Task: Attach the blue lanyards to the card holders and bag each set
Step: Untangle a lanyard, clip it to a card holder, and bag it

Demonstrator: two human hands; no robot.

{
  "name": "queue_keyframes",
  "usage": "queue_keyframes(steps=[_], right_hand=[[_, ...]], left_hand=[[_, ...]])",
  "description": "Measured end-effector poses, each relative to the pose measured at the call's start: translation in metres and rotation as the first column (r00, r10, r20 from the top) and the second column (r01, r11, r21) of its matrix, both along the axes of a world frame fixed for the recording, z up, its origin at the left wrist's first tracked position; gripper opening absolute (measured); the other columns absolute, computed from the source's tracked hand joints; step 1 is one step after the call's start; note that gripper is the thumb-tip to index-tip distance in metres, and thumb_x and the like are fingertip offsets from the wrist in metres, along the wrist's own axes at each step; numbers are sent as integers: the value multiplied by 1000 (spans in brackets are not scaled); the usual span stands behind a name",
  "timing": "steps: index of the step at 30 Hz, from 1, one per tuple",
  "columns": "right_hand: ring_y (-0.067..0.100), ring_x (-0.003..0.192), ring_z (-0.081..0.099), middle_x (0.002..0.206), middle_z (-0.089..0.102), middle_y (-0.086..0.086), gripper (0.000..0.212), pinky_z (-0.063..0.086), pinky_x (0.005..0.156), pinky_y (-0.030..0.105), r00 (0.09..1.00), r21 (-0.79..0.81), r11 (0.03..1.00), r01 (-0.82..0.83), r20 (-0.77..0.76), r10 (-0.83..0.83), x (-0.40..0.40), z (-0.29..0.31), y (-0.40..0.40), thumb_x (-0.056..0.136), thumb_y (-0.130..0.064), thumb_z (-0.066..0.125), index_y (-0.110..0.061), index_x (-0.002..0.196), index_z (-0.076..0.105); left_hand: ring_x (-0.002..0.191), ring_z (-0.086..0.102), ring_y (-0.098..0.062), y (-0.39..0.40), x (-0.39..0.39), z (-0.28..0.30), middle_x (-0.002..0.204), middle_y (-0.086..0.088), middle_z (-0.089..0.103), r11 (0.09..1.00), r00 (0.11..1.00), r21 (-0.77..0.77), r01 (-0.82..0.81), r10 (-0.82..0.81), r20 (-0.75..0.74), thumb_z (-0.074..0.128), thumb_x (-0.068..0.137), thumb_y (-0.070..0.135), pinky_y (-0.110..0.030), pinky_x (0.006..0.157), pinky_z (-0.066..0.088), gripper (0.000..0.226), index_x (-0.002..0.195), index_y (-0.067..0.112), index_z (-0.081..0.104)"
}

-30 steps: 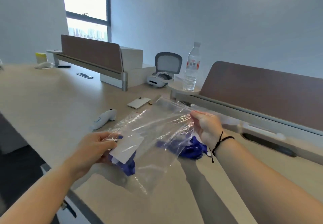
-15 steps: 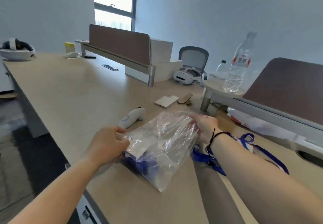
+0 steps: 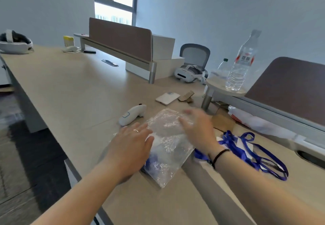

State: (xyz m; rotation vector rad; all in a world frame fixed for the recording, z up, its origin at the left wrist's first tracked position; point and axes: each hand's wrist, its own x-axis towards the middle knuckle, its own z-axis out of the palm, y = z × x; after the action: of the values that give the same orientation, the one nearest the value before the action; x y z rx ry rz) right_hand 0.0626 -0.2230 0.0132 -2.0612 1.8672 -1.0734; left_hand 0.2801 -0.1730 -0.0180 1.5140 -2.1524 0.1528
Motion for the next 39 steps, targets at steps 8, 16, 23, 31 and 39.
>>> queue_keyframes(steps=[8, 16, 23, 31, 39], right_hand=[[14, 154, -8, 167, -8, -11, 80, -5, 124, 45, 870, 460, 879, -121, -378, 318, 41, -59, 60, 94, -75, 15, -32, 160, -1], [16, 155, -6, 168, -5, -9, 79, -6, 124, 48, 872, 470, 872, -138, -360, 332, 40, -54, 60, 96, -73, 17, -30, 160, 3], [9, 150, 21, 164, 24, -12, 48, 21, 120, 32, 952, 321, 897, -303, 148, 268, -14, -19, 97, 105, -43, 42, -32, 151, 37], [4, 133, 44, 144, 51, -16, 45, 38, 110, 26, 992, 207, 975, 78, -109, -56, -156, -27, 169, 94, -41, 62, -34, 138, 53], [7, 138, 38, 151, 43, -16, 56, 32, 116, 32, 972, 259, 953, 160, -209, -107, -197, -51, 195, 95, -57, 51, -37, 146, 41]], left_hand=[[155, -8, -12, -3, 2, -25, 168, 16, -5, 881, 994, 462, -100, 67, 86, 14, 106, 49, -38, 126, 0, 56, 160, 36, 6], [156, -4, -15, -5, -2, -22, 169, 13, 0, 880, 989, 457, -133, 87, 119, 18, 106, 48, -40, 126, 1, 56, 160, 35, 10], [155, 13, -17, 23, -46, -3, 166, 6, 23, 983, 997, 170, -65, 59, 44, 21, 107, 44, -41, 125, 10, 52, 155, 28, 32], [130, 50, -10, 73, -184, 6, 145, 14, 53, 933, 962, 266, 242, -196, -189, 46, 102, 39, -26, 104, 39, 43, 145, 36, 46], [122, 54, -12, 64, -236, -28, 135, 8, 59, 977, 989, 196, 89, -63, -135, 53, 95, 46, -28, 98, 49, 49, 141, 28, 52]])
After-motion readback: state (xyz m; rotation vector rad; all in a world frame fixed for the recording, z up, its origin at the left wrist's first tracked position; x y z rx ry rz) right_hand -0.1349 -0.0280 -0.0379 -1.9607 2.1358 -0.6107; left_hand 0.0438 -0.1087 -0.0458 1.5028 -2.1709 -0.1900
